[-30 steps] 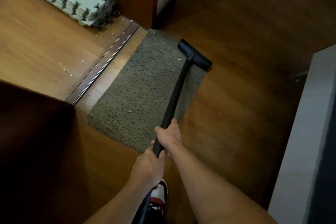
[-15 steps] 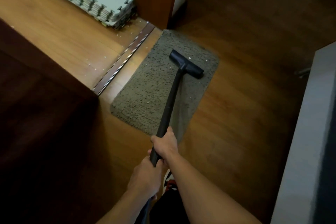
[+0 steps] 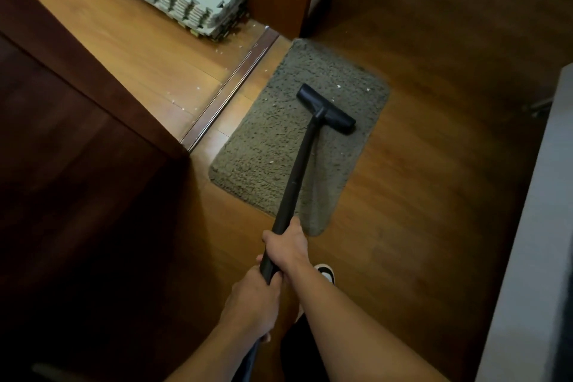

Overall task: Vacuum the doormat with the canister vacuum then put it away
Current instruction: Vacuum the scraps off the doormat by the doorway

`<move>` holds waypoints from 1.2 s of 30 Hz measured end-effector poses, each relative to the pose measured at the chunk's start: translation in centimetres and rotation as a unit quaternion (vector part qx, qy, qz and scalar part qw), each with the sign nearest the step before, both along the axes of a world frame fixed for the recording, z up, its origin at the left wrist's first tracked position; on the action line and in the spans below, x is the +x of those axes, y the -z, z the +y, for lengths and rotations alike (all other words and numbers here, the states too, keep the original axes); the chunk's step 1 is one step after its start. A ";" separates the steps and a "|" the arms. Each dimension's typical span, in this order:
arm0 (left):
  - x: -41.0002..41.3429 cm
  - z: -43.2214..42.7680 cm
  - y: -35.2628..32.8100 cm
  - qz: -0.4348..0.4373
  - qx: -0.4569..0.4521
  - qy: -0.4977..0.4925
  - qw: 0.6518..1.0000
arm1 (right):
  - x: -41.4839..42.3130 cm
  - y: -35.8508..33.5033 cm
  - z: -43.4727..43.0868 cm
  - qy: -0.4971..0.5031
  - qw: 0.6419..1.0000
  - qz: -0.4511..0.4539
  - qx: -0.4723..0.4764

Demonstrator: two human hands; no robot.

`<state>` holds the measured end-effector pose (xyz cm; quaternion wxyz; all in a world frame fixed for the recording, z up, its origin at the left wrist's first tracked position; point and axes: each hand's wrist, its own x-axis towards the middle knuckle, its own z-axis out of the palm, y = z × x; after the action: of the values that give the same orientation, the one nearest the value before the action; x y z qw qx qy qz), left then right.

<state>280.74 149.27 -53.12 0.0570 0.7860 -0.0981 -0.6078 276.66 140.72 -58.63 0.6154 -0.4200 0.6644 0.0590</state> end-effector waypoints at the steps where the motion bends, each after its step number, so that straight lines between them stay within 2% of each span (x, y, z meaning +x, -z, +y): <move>1: -0.2 -0.8 0.2 0.002 -0.002 -0.008 1.000 | -0.1 0.3 -0.9 -0.007 1.000 0.007 -0.007; 8: -1.1 -8.8 1.7 -0.008 -0.045 -0.016 0.999 | -0.5 1.2 -9.1 -0.014 0.998 0.026 -0.048; 12: -1.4 -13.7 2.7 -0.015 -0.036 -0.033 0.999 | -0.6 0.5 -14.3 0.024 0.999 -0.004 -0.035; 19: -1.7 -18.4 3.9 0.003 -0.041 -0.069 0.997 | -0.5 0.1 -19.0 0.021 0.999 -0.003 -0.041; 24: -1.6 -18.0 4.6 -0.010 -0.046 -0.082 0.996 | -0.4 0.4 -18.7 0.017 0.999 0.002 -0.049; 27: -1.6 -16.0 4.7 0.014 -0.072 -0.114 0.991 | -0.6 0.1 -17.2 0.015 0.999 0.003 -0.051; 30: -1.7 -12.6 4.5 0.038 -0.099 -0.118 0.987 | -1.1 0.1 -14.3 0.008 0.999 0.007 -0.052; 36: -1.8 -5.1 3.0 0.048 -0.088 -0.153 0.983 | -1.9 1.2 -6.6 0.036 0.998 -0.007 -0.043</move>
<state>278.92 144.18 -56.11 0.2233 0.7534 -0.0269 -0.6179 274.81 134.12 -59.82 0.6031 -0.4224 0.6766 0.0058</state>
